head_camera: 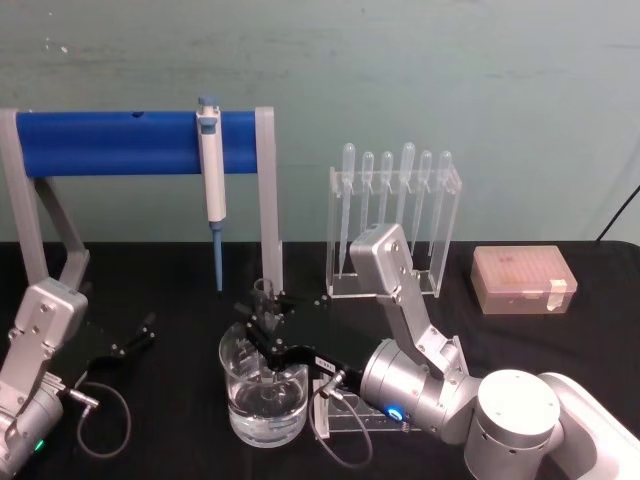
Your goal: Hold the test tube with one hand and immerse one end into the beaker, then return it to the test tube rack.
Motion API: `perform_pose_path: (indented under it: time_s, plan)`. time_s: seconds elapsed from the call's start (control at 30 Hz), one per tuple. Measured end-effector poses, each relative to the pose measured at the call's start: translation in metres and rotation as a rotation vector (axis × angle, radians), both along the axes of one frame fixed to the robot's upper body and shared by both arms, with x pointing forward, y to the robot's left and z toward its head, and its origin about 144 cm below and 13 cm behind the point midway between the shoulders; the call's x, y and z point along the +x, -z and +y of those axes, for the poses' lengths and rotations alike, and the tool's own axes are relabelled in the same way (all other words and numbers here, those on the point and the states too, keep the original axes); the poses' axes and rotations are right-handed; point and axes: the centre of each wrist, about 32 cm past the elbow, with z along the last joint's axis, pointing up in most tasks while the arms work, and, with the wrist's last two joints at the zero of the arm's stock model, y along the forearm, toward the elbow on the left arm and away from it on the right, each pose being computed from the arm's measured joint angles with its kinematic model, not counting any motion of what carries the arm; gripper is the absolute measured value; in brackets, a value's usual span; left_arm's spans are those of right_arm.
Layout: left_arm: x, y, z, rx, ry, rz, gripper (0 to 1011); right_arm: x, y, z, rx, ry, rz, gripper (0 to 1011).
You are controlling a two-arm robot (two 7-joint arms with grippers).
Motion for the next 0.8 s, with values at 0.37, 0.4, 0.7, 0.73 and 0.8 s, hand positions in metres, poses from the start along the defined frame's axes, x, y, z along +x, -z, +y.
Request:
perform_pose_path:
  time_s: [0.37,0.4,0.7,0.73,0.8]
  plan:
    - [0.0,0.0,0.0,0.0,0.0,0.0,1000,0.0,0.0,0.0,0.0,0.0,0.0,224]
    - [0.0,0.0,0.0,0.0,0.0,0.0,1000,0.0,0.0,0.0,0.0,0.0,0.0,224]
    - [0.0,0.0,0.0,0.0,0.0,0.0,1000,0.0,0.0,0.0,0.0,0.0,0.0,224]
    - [0.0,0.0,0.0,0.0,0.0,0.0,1000,0.0,0.0,0.0,0.0,0.0,0.0,224]
    - [0.0,0.0,0.0,0.0,0.0,0.0,1000,0.0,0.0,0.0,0.0,0.0,0.0,224]
